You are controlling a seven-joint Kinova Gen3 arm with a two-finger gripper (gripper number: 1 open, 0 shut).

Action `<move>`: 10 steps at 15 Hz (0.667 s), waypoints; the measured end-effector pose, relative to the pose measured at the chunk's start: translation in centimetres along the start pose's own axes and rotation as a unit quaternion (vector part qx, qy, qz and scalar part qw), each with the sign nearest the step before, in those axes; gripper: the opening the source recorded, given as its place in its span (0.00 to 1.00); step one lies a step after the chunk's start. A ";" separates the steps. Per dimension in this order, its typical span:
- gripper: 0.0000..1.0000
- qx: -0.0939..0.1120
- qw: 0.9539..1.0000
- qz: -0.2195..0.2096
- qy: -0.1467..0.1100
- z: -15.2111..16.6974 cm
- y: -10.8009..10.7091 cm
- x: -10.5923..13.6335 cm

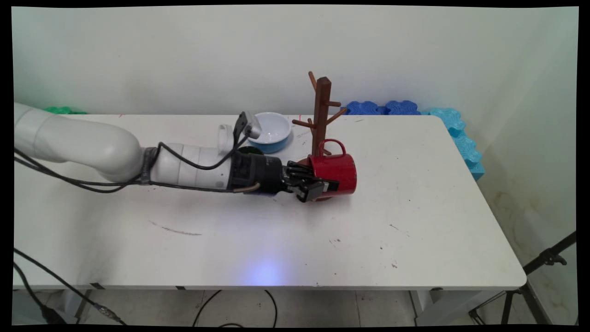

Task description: Place the picked object on the table

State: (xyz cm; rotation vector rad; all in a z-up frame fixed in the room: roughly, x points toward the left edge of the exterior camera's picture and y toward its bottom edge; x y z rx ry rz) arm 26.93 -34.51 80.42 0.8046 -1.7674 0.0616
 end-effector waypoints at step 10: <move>0.00 -0.005 0.998 0.037 -0.060 -6.6 2.2 3.8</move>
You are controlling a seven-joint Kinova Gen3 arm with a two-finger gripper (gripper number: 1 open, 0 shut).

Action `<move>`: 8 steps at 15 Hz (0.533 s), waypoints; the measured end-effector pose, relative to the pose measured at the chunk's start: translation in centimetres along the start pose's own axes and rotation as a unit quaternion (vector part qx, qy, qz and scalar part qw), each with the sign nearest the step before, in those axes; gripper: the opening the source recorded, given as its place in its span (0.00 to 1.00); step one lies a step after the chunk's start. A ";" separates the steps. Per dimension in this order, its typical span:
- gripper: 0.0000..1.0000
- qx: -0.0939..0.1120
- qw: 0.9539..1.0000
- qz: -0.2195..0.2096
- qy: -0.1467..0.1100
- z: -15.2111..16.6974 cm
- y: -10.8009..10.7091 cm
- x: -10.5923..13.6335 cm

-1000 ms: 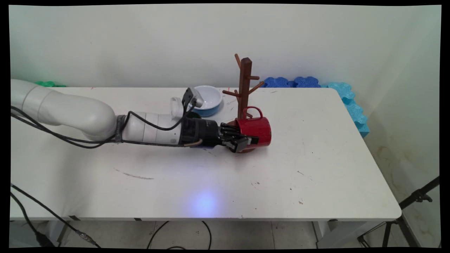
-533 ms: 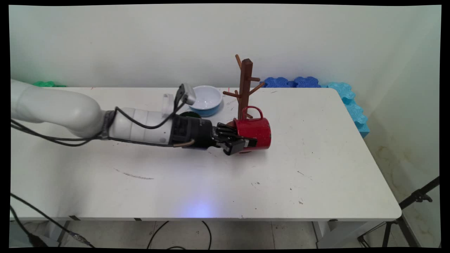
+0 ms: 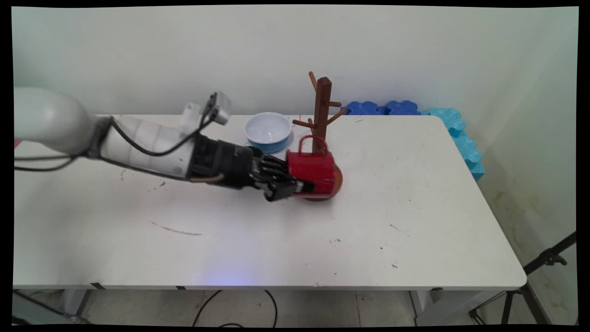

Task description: Place the picked object on the table

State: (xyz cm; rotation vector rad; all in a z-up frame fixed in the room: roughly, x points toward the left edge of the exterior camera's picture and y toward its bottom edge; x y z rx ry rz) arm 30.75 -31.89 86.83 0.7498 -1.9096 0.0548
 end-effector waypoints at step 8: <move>0.00 0.043 0.991 0.042 -0.118 -5.6 -1.6 3.7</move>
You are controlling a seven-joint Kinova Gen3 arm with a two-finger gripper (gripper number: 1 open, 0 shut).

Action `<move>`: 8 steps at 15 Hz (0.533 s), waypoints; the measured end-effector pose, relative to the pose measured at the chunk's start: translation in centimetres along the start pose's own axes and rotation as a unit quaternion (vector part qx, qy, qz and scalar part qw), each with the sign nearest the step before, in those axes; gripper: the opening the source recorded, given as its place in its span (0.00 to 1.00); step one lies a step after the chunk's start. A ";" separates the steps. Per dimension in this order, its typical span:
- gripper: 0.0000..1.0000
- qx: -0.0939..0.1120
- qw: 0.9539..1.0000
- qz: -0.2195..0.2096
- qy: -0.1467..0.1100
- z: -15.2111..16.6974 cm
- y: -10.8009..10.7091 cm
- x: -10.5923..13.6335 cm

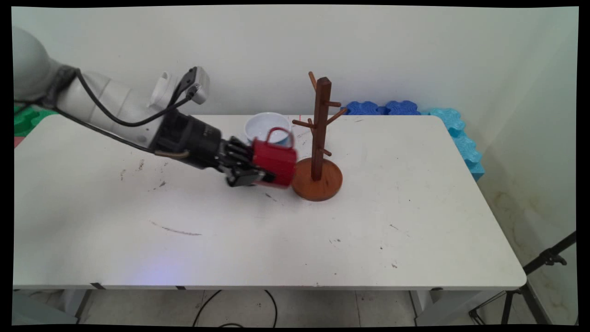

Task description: Place the picked object on the table

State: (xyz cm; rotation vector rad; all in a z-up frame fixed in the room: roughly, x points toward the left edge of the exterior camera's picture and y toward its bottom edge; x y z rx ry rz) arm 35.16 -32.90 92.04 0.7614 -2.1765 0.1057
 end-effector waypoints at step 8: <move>0.00 0.005 0.991 0.022 -0.135 -2.8 -1.8 0.7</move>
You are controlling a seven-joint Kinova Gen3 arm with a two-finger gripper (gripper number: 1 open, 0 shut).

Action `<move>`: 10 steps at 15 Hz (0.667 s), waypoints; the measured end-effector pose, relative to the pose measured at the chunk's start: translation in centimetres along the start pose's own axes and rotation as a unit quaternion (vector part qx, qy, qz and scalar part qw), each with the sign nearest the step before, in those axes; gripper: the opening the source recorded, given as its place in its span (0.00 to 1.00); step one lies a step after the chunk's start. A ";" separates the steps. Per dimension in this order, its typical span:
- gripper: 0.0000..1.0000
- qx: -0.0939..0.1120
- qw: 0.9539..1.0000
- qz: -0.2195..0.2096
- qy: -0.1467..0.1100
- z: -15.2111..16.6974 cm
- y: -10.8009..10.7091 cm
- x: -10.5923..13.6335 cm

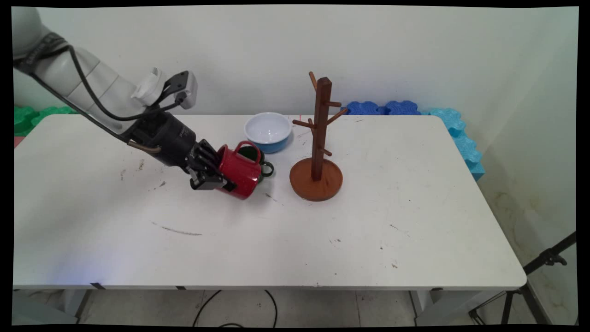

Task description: Place the picked object on the table

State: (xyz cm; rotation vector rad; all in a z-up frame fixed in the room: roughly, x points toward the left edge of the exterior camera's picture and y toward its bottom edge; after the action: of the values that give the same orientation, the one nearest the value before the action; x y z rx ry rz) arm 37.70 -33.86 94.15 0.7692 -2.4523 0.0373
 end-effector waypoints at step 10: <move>0.00 -0.012 0.993 0.084 -0.086 3.1 0.5 4.3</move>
State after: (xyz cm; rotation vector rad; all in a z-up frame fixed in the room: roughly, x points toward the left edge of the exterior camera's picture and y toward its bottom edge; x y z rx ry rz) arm 32.96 -36.20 93.84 0.5756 -2.6713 0.0043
